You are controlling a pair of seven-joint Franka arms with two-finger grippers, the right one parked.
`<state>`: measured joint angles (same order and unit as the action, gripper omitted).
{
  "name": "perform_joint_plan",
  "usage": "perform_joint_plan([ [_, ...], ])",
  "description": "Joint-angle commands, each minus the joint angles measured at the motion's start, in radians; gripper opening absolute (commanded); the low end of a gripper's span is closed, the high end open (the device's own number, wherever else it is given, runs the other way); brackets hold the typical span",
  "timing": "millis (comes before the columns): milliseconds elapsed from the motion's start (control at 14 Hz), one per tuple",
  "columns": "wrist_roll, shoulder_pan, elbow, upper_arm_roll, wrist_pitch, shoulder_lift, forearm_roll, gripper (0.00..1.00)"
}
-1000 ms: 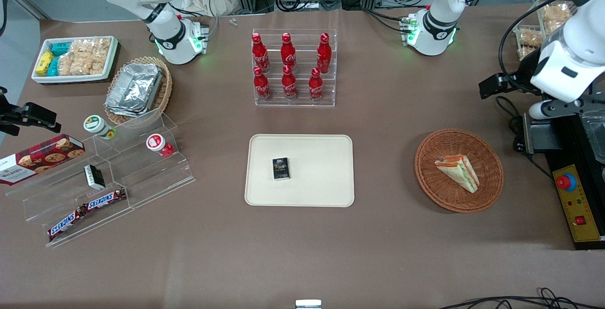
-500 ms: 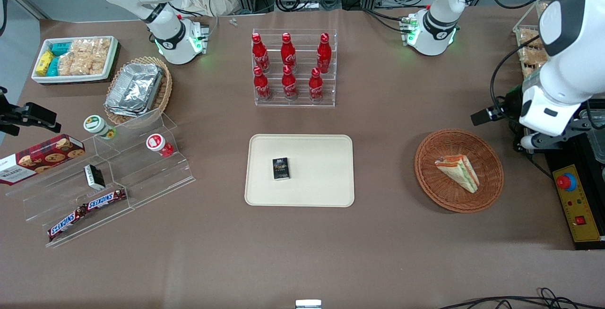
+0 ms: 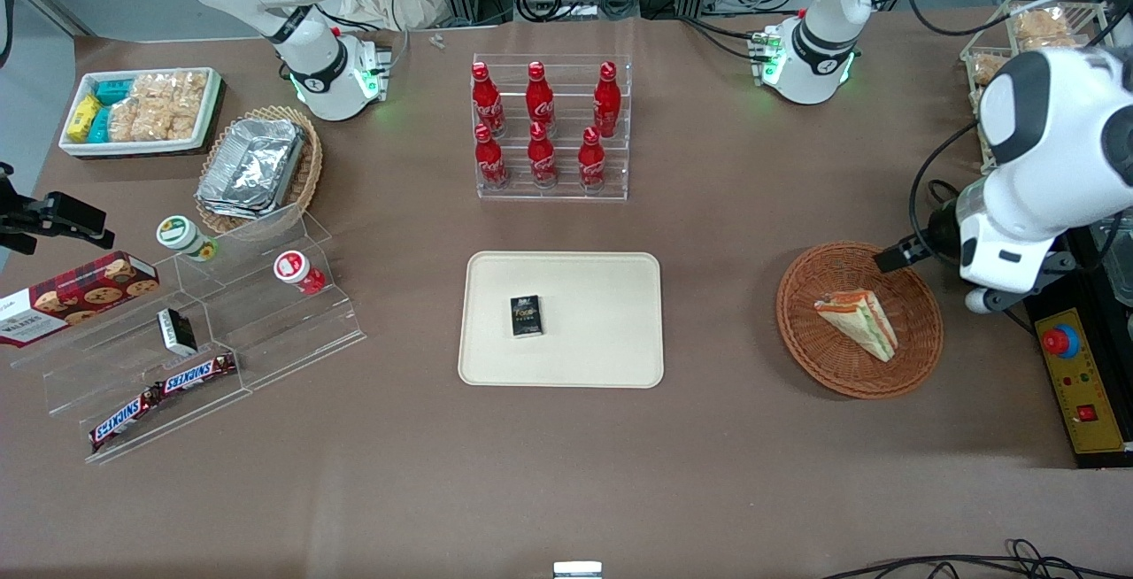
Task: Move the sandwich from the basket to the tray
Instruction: 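Lower the open left gripper over the sandwich in the wicker basket, then close the left gripper on the wrapped sandwich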
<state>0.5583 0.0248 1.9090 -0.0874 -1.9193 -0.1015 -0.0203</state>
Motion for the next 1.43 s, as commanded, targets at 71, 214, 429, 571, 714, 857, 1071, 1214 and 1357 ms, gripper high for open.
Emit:
perform_joint_plan([
  [71,0.119,0.006,0.051,-0.006,-0.108,-0.053,0.011,1.00],
  [214,0.167,0.006,0.059,-0.005,-0.150,-0.089,0.013,1.00],
  [429,0.206,0.006,0.090,-0.003,-0.239,-0.133,0.014,1.00],
  [571,0.225,0.007,0.117,-0.002,-0.309,-0.158,0.014,1.00],
  [714,0.239,0.007,0.146,-0.002,-0.381,-0.182,0.014,1.00],
  [857,0.242,0.007,0.165,0.000,-0.435,-0.205,0.014,1.00],
  [1071,0.290,0.006,0.166,0.024,-0.478,-0.242,0.038,1.00],
  [1214,0.302,0.006,0.166,0.031,-0.495,-0.256,0.059,1.00],
  [1357,0.302,0.006,0.166,0.032,-0.513,-0.274,0.060,1.00],
])
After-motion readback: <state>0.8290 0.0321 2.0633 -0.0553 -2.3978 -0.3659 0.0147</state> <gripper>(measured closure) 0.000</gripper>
